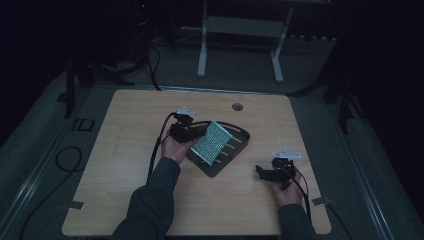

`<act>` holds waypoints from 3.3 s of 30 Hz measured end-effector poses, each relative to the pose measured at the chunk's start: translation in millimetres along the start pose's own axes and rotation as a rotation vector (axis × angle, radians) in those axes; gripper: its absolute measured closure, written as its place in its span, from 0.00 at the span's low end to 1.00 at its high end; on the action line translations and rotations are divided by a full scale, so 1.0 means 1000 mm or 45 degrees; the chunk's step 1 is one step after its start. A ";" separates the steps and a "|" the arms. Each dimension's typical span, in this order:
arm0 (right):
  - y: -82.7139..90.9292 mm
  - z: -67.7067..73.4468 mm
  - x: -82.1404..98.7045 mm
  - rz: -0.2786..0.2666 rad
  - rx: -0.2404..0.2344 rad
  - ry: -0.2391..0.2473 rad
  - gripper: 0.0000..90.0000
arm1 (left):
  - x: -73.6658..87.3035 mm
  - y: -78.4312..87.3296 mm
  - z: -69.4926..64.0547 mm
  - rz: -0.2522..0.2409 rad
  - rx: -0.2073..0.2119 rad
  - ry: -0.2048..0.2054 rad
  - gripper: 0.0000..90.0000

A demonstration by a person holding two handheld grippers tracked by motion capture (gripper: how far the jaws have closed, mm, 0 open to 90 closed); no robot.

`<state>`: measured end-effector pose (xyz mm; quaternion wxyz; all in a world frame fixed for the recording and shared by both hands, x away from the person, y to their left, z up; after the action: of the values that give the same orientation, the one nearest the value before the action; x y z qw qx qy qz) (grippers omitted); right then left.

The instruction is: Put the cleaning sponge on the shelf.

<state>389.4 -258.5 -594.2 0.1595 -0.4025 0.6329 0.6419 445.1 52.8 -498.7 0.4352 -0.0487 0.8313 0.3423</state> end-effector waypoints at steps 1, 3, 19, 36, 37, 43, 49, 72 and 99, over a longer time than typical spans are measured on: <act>0.000 0.000 0.000 0.000 0.000 0.001 0.14 | 0.000 -0.001 0.001 0.002 -0.001 0.000 1.00; 0.000 0.000 0.000 0.000 0.000 0.000 0.14 | 0.000 -0.002 0.002 -0.002 -0.005 0.003 1.00; 0.000 0.000 0.000 0.000 0.000 0.001 0.14 | -0.015 -0.015 -0.003 0.014 -0.016 -0.014 1.00; 0.000 0.000 0.000 0.000 0.000 0.000 0.14 | -0.028 -0.026 -0.003 0.025 -0.030 -0.023 1.00; 0.000 0.000 0.000 0.000 0.000 0.000 0.14 | -0.029 -0.027 -0.003 0.027 -0.031 -0.025 1.00; 0.000 0.000 0.000 0.000 0.000 0.001 0.14 | -0.030 -0.032 -0.003 0.036 -0.030 -0.023 1.00; 0.000 0.000 0.000 0.000 0.000 0.000 0.14 | -0.029 -0.038 -0.001 0.046 -0.035 -0.020 1.00; 0.000 0.000 0.000 0.000 0.000 0.001 0.14 | -0.029 -0.071 -0.005 0.136 -0.067 -0.074 1.00; 0.000 0.000 0.000 0.000 0.001 0.000 0.14 | -0.015 -0.101 -0.001 0.179 -0.080 -0.035 1.00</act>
<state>389.4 -258.5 -594.2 0.1596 -0.4025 0.6330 0.6417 492.0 -28.2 -540.0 0.4198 0.0007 0.8154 0.3986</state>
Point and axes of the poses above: each handheld gripper's, and its own axes: y roughly backward along the jaws, x roughly out of its underside, z roughly to its left, the point moved 5 cm from there along -y, roughly forward along the jaws, and after that the axes turned 10 degrees about x, right-handed, at the moved point
